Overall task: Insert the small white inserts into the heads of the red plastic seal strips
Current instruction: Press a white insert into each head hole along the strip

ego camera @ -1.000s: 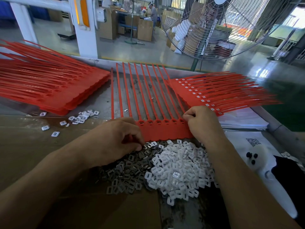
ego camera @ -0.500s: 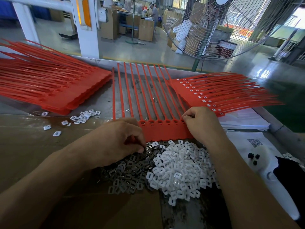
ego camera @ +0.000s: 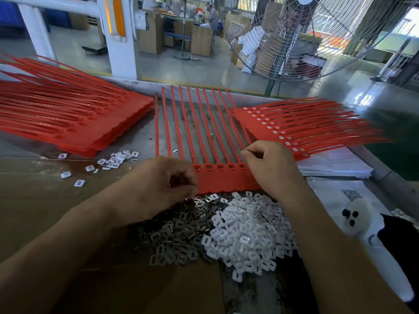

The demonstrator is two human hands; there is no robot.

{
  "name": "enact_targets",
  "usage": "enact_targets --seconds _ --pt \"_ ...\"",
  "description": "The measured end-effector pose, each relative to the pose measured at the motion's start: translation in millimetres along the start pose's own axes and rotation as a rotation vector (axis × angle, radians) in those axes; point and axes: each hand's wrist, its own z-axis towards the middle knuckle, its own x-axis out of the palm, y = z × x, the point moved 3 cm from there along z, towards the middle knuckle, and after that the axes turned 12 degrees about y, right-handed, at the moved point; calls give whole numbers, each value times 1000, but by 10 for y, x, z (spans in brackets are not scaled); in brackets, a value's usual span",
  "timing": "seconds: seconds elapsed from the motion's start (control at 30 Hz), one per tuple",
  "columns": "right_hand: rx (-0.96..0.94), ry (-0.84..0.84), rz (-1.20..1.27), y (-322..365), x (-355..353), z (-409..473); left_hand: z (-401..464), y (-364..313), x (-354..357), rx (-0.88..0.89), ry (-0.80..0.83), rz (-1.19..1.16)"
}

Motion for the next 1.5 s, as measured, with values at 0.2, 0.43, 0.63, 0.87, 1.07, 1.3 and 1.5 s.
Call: enact_targets --seconds 0.2,0.43,0.63,0.87,1.07,1.3,1.5 --pt "-103 45 82 183 112 -69 10 32 -47 15 -133 -82" --pt "-232 105 219 352 192 -169 18 42 -80 48 -243 -161" --pt "-409 172 324 515 277 -266 42 44 -84 54 -259 -426" --pt "-479 220 281 567 347 -287 43 -15 -58 86 -202 -462" --pt "-481 214 254 554 347 -279 43 7 -50 75 -189 -453" --pt "-454 188 300 573 331 -298 62 55 -50 88 -204 -462" --pt "-396 184 357 584 325 -319 66 38 -49 81 -214 -456"
